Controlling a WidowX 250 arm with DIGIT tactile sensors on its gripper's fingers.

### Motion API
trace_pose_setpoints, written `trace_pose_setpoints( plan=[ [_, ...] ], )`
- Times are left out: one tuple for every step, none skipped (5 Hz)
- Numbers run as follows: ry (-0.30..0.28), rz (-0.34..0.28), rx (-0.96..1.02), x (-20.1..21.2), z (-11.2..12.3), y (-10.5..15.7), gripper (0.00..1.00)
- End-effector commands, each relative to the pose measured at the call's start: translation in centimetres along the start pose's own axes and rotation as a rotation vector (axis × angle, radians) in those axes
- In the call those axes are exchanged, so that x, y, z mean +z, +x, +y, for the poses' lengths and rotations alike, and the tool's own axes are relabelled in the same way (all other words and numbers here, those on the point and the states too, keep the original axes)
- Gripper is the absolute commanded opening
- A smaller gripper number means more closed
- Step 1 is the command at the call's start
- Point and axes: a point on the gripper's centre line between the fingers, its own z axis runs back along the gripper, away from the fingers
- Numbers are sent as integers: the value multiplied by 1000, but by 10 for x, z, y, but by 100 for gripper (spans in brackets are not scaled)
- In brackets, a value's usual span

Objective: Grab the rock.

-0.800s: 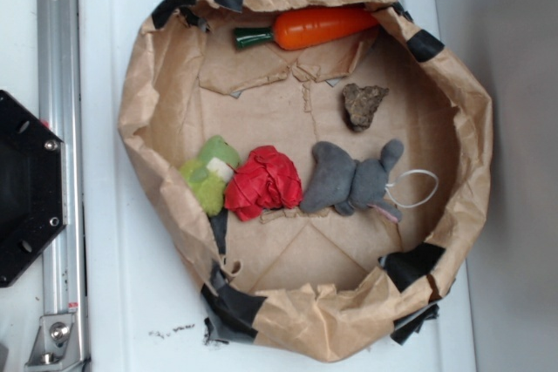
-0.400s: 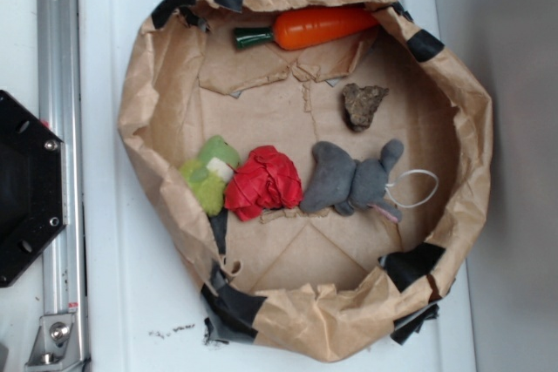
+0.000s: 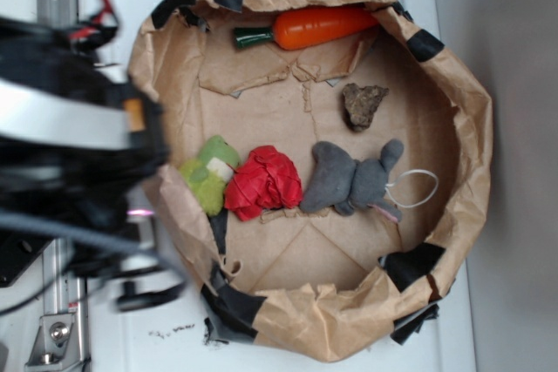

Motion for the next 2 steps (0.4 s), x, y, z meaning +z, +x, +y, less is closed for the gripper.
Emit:
trace_pose_setpoints(
  plan=[
    [-28,-58,149,-53,33,55,100],
    [-25,-58,206,-74,48,72,100]
  ],
)
